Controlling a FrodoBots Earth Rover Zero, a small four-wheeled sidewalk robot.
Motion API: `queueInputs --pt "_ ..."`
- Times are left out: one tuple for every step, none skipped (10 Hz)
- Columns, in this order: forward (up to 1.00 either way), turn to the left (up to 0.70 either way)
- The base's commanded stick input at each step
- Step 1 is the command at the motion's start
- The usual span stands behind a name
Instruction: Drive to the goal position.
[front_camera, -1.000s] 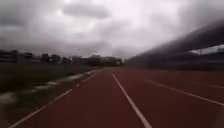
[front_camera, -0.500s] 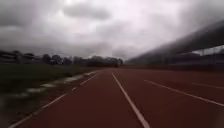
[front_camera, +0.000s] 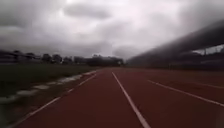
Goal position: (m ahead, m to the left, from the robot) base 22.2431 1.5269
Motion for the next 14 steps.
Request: queueInputs --pt "0.7 0.0" --pt "0.7 0.0" --pt "0.7 0.0" --pt "0.7 0.0" --pt "0.7 0.0" --pt "0.7 0.0" --pt "0.7 0.0" --pt "0.7 0.0" --pt "0.7 0.0" --pt "0.7 0.0" --pt "0.7 0.0" --pt "0.7 0.0" --pt "0.7 0.0" --pt "0.7 0.0"
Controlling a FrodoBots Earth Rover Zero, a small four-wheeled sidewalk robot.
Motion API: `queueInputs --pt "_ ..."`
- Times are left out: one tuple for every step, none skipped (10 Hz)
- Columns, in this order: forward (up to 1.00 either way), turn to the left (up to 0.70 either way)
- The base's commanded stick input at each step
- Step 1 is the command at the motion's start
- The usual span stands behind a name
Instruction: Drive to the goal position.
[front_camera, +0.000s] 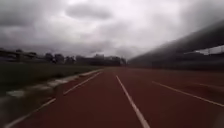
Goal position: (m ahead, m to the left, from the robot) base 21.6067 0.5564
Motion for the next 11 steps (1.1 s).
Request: queueInputs --pt "0.7 0.0" --pt "0.7 0.0" --pt "0.7 0.0" --pt "0.7 0.0" --pt "0.7 0.0" --pt "0.7 0.0" --pt "0.7 0.0" --pt "0.7 0.0" --pt "0.7 -0.35" --pt "0.7 -0.35" --pt "0.7 0.0"
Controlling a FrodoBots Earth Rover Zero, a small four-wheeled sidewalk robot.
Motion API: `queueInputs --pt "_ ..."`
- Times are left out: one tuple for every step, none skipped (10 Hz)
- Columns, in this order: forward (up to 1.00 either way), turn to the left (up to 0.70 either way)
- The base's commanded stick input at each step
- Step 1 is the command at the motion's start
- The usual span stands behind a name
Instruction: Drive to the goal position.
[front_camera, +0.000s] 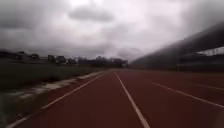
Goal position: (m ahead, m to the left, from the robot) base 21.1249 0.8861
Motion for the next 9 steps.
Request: queueInputs --pt "0.7 0.0" --pt "0.7 0.0" --pt "0.7 0.0" --pt "0.7 0.0" --pt "0.7 0.0" --pt "0.7 0.0" --pt "0.7 0.0" --pt "0.7 0.0" --pt "0.7 0.0"
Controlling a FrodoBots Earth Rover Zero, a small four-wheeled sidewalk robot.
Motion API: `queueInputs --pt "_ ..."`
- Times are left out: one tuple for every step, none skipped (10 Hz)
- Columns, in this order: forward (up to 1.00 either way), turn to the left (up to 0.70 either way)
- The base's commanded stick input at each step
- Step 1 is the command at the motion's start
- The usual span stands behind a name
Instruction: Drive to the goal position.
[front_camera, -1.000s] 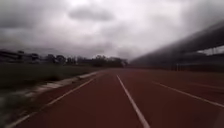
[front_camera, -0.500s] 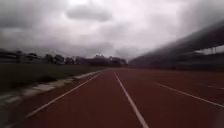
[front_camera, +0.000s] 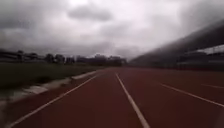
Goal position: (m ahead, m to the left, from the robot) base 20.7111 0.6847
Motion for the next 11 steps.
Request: queueInputs --pt "0.7 0.0" --pt "0.7 0.0" --pt "0.7 0.0" --pt "0.7 0.0" --pt "0.7 0.0" --pt "0.7 0.0" --pt "0.7 0.0" --pt "0.7 0.0" --pt "0.7 0.0" --pt "0.7 0.0" --pt "0.7 0.0"
